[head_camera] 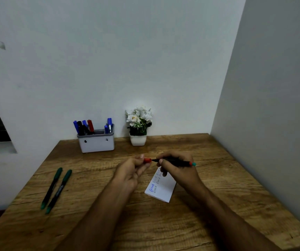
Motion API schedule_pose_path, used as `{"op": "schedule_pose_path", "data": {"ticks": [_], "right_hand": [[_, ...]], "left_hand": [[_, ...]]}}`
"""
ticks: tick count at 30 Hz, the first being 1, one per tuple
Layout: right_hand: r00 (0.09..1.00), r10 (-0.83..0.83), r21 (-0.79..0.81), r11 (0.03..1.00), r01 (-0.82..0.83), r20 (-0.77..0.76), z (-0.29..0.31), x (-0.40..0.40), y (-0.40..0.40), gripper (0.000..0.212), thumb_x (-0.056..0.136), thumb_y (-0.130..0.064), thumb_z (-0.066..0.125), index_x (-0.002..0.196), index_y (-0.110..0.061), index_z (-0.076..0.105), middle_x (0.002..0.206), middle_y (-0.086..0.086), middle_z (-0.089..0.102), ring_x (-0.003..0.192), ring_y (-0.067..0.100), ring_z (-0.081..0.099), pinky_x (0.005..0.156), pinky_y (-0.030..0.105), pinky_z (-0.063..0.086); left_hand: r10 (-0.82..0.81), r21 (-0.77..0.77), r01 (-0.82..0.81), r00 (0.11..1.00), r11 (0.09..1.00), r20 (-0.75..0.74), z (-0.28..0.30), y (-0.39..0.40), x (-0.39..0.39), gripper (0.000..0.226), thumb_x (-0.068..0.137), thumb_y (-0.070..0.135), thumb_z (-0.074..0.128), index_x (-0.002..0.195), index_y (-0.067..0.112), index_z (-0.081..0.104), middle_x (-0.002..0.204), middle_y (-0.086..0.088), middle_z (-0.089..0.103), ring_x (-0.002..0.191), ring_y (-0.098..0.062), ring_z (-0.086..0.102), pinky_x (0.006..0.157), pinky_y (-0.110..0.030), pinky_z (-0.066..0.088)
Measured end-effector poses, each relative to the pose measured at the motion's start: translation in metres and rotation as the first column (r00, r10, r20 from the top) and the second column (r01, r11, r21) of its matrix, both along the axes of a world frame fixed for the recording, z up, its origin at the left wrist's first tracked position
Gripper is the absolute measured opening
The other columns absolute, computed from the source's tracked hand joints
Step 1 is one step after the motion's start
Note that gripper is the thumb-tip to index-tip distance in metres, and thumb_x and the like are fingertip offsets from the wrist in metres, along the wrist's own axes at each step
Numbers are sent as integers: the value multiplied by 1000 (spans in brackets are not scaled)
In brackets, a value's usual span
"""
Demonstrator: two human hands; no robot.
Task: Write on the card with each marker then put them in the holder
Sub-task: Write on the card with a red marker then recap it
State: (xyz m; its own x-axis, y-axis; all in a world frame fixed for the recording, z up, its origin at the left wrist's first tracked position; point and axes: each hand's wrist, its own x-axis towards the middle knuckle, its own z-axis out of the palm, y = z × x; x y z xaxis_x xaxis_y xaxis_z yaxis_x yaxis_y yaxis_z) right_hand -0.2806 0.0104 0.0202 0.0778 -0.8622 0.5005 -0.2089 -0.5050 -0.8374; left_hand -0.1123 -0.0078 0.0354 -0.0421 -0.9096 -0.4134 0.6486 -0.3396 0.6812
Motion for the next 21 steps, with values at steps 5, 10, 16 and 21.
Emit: {"op": "schedule_pose_path", "data": {"ticks": [5, 10, 16, 21], "right_hand": [[999, 17, 31, 999, -18, 30, -5, 3, -3, 13, 92, 3, 70, 96, -9, 74, 78, 12, 77, 66, 25, 75, 61, 36, 62], [998, 0, 12, 1000, 0, 66, -9, 8, -7, 17, 86, -3, 82, 84, 0, 66, 70, 12, 73, 59, 20, 71, 54, 30, 57], [978, 8, -21, 1000, -4, 206, -11, 18, -17, 29, 84, 3, 81, 64, -6, 62, 61, 21, 64, 48, 10, 57, 46, 21, 44], [972, 86, 59, 993, -102, 220, -7, 28, -26, 24, 89, -3, 78, 73, 2, 61, 61, 8, 64, 50, 17, 57, 47, 26, 44]], "left_hand": [[-12, -9, 12, 1000, 1000, 1, -3, 1, -3, 17, 91, -12, 54, 106, -8, 61, 119, -23, 64, 101, -34, 67, 81, -38, 55], [-32, -5, 32, 999, 999, -10, -6, 6, -1, 19, 88, -11, 59, 106, -9, 64, 112, -23, 68, 96, -32, 71, 73, -35, 61], [32, -15, -32, 999, 999, -8, -4, 9, -4, 26, 84, -12, 62, 110, -11, 63, 110, -23, 70, 91, -32, 73, 65, -31, 63], [119, -61, -118, 993, 991, 8, 4, 9, 7, 28, 84, -14, 61, 111, -8, 62, 105, -19, 71, 87, -27, 74, 73, -35, 63]]}}
